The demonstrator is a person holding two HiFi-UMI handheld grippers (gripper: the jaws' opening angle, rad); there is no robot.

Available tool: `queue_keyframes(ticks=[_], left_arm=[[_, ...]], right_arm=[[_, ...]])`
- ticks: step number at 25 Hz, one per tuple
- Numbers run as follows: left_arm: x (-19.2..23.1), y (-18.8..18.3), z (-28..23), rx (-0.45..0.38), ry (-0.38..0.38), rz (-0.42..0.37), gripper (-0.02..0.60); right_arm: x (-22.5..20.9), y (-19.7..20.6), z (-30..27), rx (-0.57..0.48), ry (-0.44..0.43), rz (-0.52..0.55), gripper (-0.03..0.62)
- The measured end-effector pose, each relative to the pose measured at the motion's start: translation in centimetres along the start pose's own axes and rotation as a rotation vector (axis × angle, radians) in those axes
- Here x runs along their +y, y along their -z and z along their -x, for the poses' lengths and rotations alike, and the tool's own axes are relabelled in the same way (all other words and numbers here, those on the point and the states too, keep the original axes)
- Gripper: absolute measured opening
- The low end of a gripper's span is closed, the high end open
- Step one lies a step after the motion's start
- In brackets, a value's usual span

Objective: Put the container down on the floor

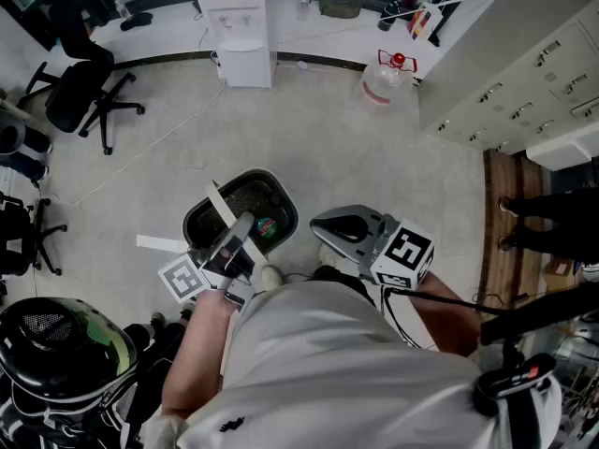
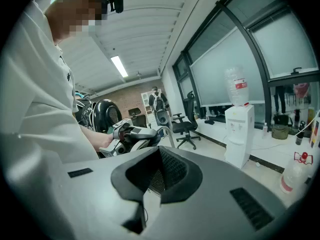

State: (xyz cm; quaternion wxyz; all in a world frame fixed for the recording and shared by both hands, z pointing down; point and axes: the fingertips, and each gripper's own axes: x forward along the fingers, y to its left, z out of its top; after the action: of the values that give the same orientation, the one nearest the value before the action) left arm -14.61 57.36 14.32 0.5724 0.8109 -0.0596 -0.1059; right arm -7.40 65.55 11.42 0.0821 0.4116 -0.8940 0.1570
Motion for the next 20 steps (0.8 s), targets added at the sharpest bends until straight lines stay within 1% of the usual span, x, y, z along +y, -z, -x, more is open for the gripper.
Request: queue_keyframes(ticks=[4,8,11,14,17,20], left_arm=[[1.2,-0.7,1.5,0.018,-0.029,0.000,0.066],[1.5,-0.5,0.6,0.022,-0.032,0.008,0.064],[2.4,-0.1,0.5,0.026,-0.029,0.019,0.064],[3.9,-1.4,1.5,0.035,-0.017,0.033,0.064],[5.2,-4.1,0.5,0.057,-0.018,0.048,0.065],[6.4,-5.6,-2.7,0.083,-0.024,0.066,0.064]], right_arm=[[1.5,0.5,-1.6,0.005,0.022,-0.018,0.015],[1.5,0.8,-0.9,0.000,0.041,-0.037,0.015],[1.7,1.7,-0.6,0.007,0.053,-0.053,0.015],[1.9,1.9,-2.4,0.018,0.072,-0.056,0.015],[-0.5,0.7,-4.4,0.024,0.083,-0.072,0.015],[-4.5,-0.3,-5.1,0.026,0.065,-0.078,0.015]])
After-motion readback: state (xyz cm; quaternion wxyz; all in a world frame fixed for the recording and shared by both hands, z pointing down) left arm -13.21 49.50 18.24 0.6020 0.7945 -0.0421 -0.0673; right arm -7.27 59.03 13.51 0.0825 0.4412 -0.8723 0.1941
